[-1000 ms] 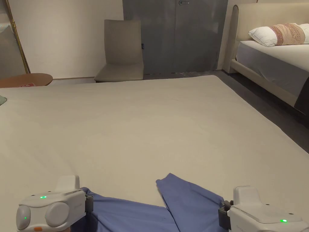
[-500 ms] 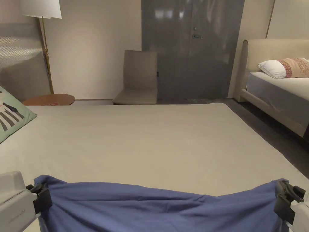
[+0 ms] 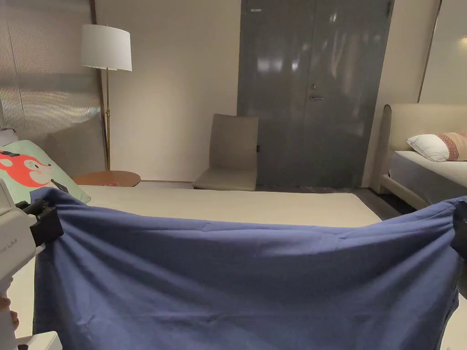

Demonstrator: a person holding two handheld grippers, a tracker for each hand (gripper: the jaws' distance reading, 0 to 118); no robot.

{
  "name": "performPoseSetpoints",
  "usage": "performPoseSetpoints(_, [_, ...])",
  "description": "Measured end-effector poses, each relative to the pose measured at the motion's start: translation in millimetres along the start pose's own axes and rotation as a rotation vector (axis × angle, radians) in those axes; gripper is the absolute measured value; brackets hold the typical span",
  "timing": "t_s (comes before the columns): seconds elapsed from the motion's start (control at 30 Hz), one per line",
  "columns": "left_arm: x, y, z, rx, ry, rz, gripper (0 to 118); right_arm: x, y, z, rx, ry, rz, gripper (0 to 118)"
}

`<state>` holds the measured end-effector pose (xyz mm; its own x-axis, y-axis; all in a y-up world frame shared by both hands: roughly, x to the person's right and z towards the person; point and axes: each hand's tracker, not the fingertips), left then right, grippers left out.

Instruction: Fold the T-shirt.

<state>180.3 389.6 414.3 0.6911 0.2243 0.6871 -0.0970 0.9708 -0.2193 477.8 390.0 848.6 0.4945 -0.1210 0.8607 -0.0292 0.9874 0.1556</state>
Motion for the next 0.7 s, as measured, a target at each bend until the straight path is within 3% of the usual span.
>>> performPoseSetpoints(0.3, [20,63,-25,0.112,0.030,-0.070,0,-24,58,-40,0.091,0.017,0.003,2])
performPoseSetpoints(0.7, [47,128,-136,0.151,0.031,-0.094,0,-48,118,-174,0.138,-0.006,-0.023,2])
